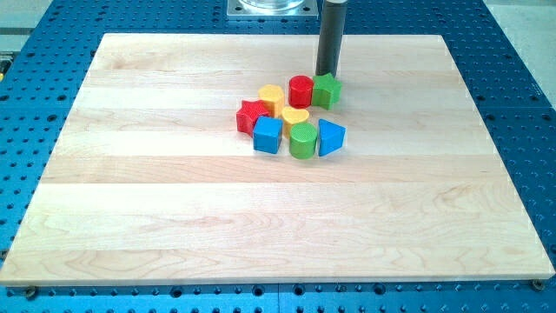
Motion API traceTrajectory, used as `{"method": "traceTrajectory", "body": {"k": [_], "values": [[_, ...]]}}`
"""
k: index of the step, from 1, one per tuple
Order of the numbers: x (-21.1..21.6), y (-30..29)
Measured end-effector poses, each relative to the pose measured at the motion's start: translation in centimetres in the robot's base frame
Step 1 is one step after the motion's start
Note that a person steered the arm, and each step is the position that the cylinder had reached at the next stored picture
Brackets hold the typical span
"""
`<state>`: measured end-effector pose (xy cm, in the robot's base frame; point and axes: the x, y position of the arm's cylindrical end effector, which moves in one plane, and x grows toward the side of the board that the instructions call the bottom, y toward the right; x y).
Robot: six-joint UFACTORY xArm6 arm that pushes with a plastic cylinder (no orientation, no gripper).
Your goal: Push the red star into yellow blocks
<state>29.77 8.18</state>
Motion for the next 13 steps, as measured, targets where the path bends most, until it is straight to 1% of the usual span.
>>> {"method": "traceTrajectory", "body": {"k": [1, 2, 4, 5, 6, 7, 8, 9, 10, 11, 12, 13], "values": [[0.7, 0.0], [3.0, 0.0], [2.8, 0.4], [-2.5, 0.0], [-4.0, -4.6], [3.2, -10.3], [8.0, -15.5], [9.3, -17.8], [10.2, -17.7], [12.3, -13.2], [12.3, -11.2], [12.3, -11.2]]}}
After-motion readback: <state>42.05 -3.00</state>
